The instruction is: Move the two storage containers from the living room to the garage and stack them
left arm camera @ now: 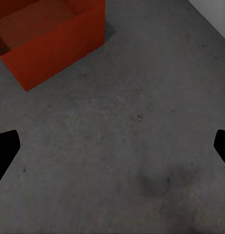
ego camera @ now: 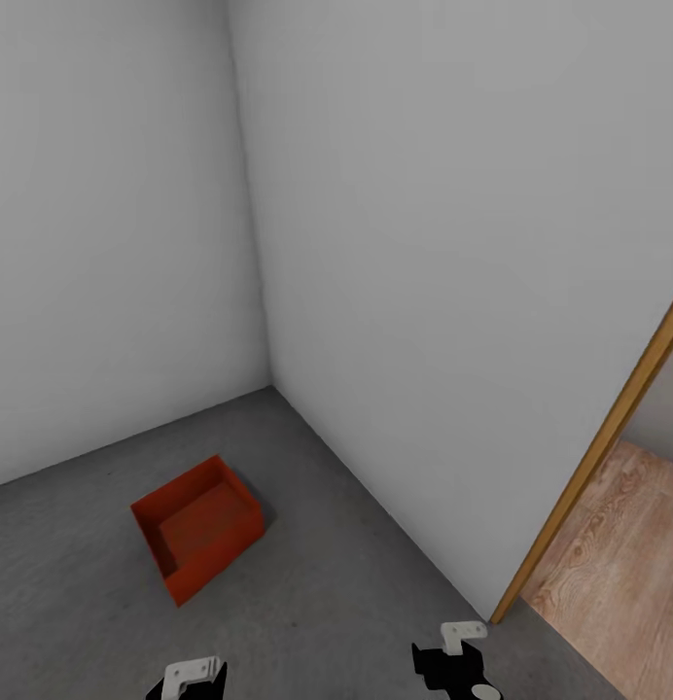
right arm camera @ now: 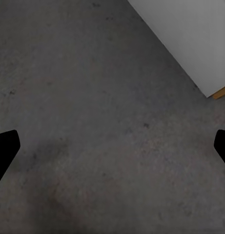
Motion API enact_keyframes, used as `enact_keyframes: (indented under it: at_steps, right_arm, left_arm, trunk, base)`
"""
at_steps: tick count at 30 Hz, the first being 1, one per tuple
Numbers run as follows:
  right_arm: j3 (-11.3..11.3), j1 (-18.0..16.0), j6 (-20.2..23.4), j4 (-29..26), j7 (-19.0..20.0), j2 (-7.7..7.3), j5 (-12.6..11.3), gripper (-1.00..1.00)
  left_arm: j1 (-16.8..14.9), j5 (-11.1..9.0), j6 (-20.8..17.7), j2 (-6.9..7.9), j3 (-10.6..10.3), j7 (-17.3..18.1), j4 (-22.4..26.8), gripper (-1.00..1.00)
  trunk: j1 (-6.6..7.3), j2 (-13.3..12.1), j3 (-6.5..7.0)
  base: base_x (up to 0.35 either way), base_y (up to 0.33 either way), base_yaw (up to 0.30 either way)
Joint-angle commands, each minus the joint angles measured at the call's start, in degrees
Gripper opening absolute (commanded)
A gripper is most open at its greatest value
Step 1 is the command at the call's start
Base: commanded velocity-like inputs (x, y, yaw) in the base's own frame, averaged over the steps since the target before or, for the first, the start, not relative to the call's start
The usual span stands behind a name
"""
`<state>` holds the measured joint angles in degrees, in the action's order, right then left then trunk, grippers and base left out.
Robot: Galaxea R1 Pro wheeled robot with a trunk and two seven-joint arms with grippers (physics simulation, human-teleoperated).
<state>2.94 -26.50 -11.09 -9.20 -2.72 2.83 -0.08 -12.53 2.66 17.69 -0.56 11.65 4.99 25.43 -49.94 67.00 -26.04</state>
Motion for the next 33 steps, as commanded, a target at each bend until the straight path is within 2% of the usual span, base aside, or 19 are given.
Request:
enact_keyframes:
  at_steps: [1,18,33]
  right_arm:
    - [0.3,0.0,-0.2,0.1,-0.3,0.0,0.0,1.0]
    - [0.3,0.0,-0.2,0.1,-0.3,0.0,0.0,1.0]
    - [0.3,0.0,-0.1,0.1,-0.3,-0.01,0.0,1.0]
  left_arm:
    - [0.0,0.3,0.1,-0.06,0.5,0.5,0.0,1.0]
    - [0.0,0.3,0.1,-0.06,0.5,0.5,0.0,1.0]
    - [0.0,0.3,0.1,-0.06,0.5,0.5,0.0,1.0]
  trunk:
    - [0.0,0.0,-0.06]
    - [0.0,0.0,-0.06]
    - [0.0,0.0,-0.06]
  base:
    - [0.0,0.0,-0.004]
    - [0.0,0.0,-0.009]
    - [0.0,0.0,-0.226]
